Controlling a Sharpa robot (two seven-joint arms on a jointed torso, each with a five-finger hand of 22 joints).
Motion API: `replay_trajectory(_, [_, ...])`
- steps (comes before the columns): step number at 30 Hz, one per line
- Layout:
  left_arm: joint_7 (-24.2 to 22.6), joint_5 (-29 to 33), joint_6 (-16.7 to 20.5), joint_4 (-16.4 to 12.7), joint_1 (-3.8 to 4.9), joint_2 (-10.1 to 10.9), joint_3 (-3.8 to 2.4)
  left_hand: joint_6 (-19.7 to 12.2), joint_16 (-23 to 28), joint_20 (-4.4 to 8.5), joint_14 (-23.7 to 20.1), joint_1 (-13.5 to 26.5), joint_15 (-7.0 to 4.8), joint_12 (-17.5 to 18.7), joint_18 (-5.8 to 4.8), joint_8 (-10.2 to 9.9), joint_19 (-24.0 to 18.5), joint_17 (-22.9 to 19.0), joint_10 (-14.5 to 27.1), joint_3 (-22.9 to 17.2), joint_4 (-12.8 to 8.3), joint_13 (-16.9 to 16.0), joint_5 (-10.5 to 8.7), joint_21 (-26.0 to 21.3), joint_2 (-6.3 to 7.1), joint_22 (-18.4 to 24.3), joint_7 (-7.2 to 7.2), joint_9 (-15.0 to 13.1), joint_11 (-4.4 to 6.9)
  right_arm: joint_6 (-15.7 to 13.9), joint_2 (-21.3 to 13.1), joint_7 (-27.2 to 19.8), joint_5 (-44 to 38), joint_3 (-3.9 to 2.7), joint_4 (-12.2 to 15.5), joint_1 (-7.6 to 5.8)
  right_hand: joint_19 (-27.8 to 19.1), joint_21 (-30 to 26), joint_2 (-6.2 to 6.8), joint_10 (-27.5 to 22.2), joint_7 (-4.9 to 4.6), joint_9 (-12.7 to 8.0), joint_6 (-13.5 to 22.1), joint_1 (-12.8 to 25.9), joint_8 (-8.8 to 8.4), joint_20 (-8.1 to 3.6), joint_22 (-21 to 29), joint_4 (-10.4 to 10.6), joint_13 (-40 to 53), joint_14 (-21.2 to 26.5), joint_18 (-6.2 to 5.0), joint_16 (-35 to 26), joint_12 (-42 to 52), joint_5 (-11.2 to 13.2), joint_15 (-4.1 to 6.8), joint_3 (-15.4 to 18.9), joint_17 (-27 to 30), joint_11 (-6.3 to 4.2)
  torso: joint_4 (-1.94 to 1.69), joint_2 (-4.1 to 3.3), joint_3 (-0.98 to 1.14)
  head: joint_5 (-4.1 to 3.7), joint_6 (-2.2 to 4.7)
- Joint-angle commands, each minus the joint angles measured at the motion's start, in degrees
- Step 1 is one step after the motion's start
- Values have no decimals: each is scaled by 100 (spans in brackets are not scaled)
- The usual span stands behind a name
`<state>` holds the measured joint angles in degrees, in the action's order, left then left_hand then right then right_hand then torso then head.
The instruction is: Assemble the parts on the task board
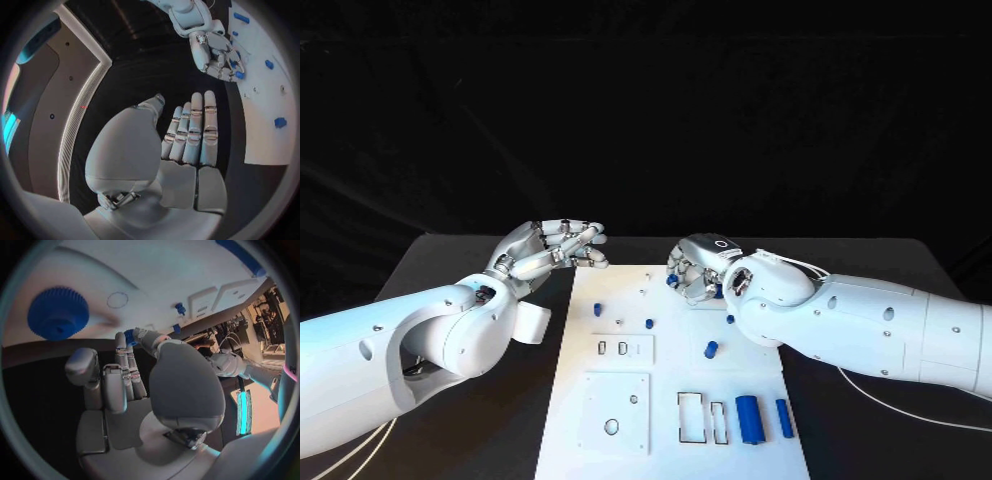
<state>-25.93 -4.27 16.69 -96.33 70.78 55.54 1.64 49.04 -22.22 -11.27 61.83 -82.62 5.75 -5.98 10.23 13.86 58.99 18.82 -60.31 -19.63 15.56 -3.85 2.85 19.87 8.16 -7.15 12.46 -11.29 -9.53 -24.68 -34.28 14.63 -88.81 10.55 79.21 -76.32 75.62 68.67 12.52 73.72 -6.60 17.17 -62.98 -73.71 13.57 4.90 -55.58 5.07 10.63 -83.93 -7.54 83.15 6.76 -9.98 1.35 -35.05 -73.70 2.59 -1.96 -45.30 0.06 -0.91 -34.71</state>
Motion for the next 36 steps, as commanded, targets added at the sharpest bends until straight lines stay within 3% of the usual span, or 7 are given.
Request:
replay_trajectory(1, [-19,-4,-101,-9,7,-13,-5,-38,22,-14,-23,-12,24,27,17,-20,8,8,12,-28,-18,7,2,-21,34,6,99,8,-15,-201,100,116,42,-4,-89,-3,-9,1,10,30,37,294,-20,42,129,-47,6,12,-6,-322,101,37,14,-31,28,-17,2,1,-12,-19,-2,14,3])
replay_trajectory(14, [-10,-4,-97,-30,13,-3,-6,-40,24,-15,-26,-16,25,31,17,-22,7,12,14,-30,-22,7,2,-22,34,7,100,9,-16,-222,388,121,152,-13,-270,-5,-17,-8,31,26,31,306,-4,43,128,-48,20,12,-3,-325,98,45,13,-30,28,-21,-14,3,-30,-56,-14,30,-6])
replay_trajectory(24, [-1,-4,-102,-26,25,4,-6,-40,24,-15,-26,-16,25,31,17,-22,7,12,14,-30,-22,7,2,-22,34,7,100,9,-16,-337,456,137,164,-28,-279,-6,-18,-9,38,25,27,311,4,46,126,-48,19,15,-2,-325,98,44,13,-30,26,-22,-12,5,-30,-60,-3,51,-18])
replay_trajectory(36, [9,-4,-106,-23,32,18,-6,-44,29,-17,-33,-26,27,42,17,-28,5,22,14,-35,-33,5,1,-25,34,11,103,10,-18,-355,481,160,159,-42,-301,-14,-25,-14,52,21,21,322,19,53,125,-47,27,21,1,-326,97,50,12,-29,24,-25,-22,8,-25,-70,-7,66,-24])
